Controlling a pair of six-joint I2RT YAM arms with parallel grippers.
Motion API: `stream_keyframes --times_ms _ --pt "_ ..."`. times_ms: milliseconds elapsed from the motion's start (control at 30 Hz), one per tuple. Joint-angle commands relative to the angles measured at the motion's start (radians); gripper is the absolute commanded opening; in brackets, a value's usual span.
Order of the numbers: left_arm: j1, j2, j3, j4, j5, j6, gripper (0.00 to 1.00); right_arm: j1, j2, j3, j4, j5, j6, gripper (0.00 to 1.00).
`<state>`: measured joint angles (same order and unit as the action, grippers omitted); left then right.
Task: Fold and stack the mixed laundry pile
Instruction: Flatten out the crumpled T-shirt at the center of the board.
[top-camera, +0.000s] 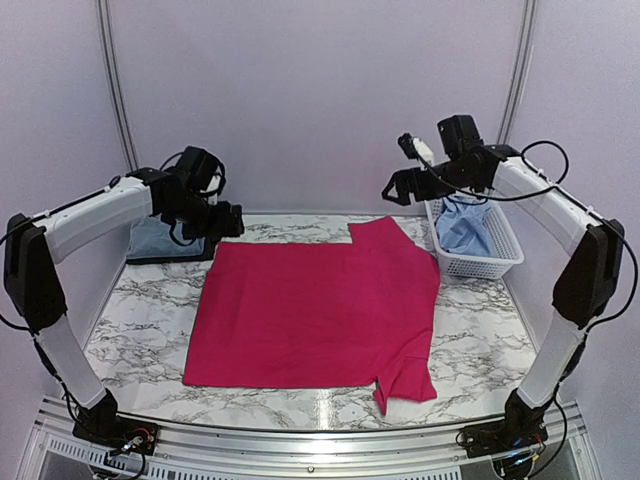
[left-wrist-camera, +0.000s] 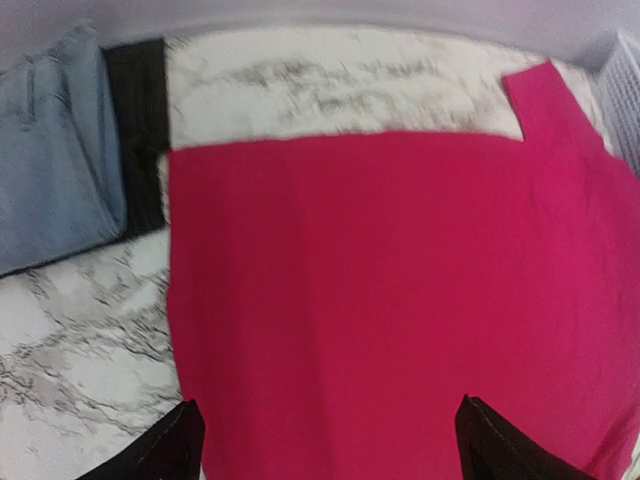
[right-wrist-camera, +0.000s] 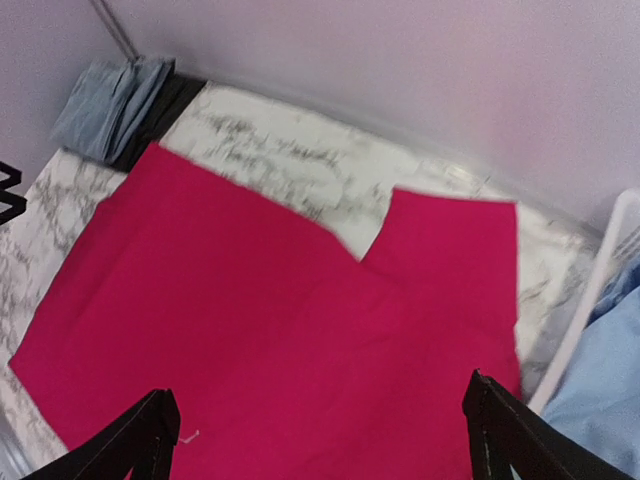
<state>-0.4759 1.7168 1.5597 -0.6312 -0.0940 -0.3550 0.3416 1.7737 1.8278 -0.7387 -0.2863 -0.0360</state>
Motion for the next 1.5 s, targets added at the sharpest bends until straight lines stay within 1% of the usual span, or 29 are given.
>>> stream_keyframes --times_ms 0,67,133,233,267,367,433,533,600,700,800,900,967,1033,1067,1133,1167,1267,1367,1467 --pt "-0.060 -0.032 -0.181 0.004 0.070 -0.010 0.86 0.040 -0.081 -0.240 0.041 -0.112 0.102 0.94" --pt "-0.058 -0.041 -0.247 0.030 0.079 -0.035 0.82 0.047 -0.117 -0.329 0.048 -0.120 0.116 0.93" --pt "-0.059 -0.041 -0.290 0.044 0.087 -0.049 0.78 0.048 -0.151 -0.382 0.021 -0.122 0.125 0.92" --pt "-0.074 -0.038 -0.322 0.070 0.154 -0.038 0.74 0.047 -0.232 -0.454 -0.025 -0.098 0.170 0.89" --pt "-0.087 -0.034 -0.321 0.071 0.156 -0.018 0.73 0.047 -0.263 -0.482 -0.042 -0.094 0.193 0.86" --pt "-0.117 -0.012 -0.308 0.074 0.144 0.020 0.69 0.045 -0.357 -0.611 -0.065 -0.085 0.290 0.74" --pt "-0.119 0.014 -0.284 0.076 0.127 0.026 0.66 0.045 -0.425 -0.718 -0.052 -0.076 0.343 0.70" --pt "-0.116 0.087 -0.214 0.077 0.062 0.047 0.64 0.046 -0.463 -0.816 0.014 -0.086 0.388 0.65" --pt "-0.103 0.151 -0.147 0.073 0.034 0.057 0.63 0.046 -0.455 -0.843 0.046 -0.086 0.399 0.64" --pt "-0.065 0.230 -0.097 0.066 0.038 0.049 0.59 0.048 -0.424 -0.823 0.049 -0.079 0.389 0.63" --pt "-0.034 0.273 -0.087 0.065 0.047 0.064 0.59 0.048 -0.411 -0.792 0.023 -0.078 0.378 0.63" --pt "-0.006 0.301 -0.107 0.062 0.035 0.093 0.59 0.050 -0.432 -0.800 -0.034 -0.085 0.381 0.62" --pt "0.019 0.310 -0.127 0.060 0.027 0.100 0.59 0.071 -0.477 -0.835 -0.077 -0.088 0.401 0.60" --pt "0.046 0.313 -0.148 0.059 0.013 0.103 0.59 0.105 -0.529 -0.888 -0.106 -0.087 0.458 0.54" --pt "0.055 0.311 -0.152 0.058 0.006 0.108 0.59 0.123 -0.554 -0.915 -0.112 -0.082 0.484 0.54" --pt "0.072 0.306 -0.156 0.058 -0.018 0.112 0.59 0.148 -0.593 -0.961 -0.125 -0.042 0.526 0.52" --pt "0.083 0.305 -0.159 0.055 -0.025 0.112 0.59 0.151 -0.605 -0.986 -0.124 -0.024 0.542 0.50" --pt "0.115 0.306 -0.158 0.046 -0.032 0.101 0.59 0.163 -0.620 -1.054 -0.114 0.031 0.582 0.42" --pt "0.140 0.316 -0.145 0.030 -0.050 0.097 0.58 0.191 -0.623 -1.095 -0.112 0.063 0.613 0.39" --pt "0.143 0.316 -0.131 0.022 -0.023 0.104 0.57 0.235 -0.623 -1.136 -0.075 0.070 0.660 0.34"
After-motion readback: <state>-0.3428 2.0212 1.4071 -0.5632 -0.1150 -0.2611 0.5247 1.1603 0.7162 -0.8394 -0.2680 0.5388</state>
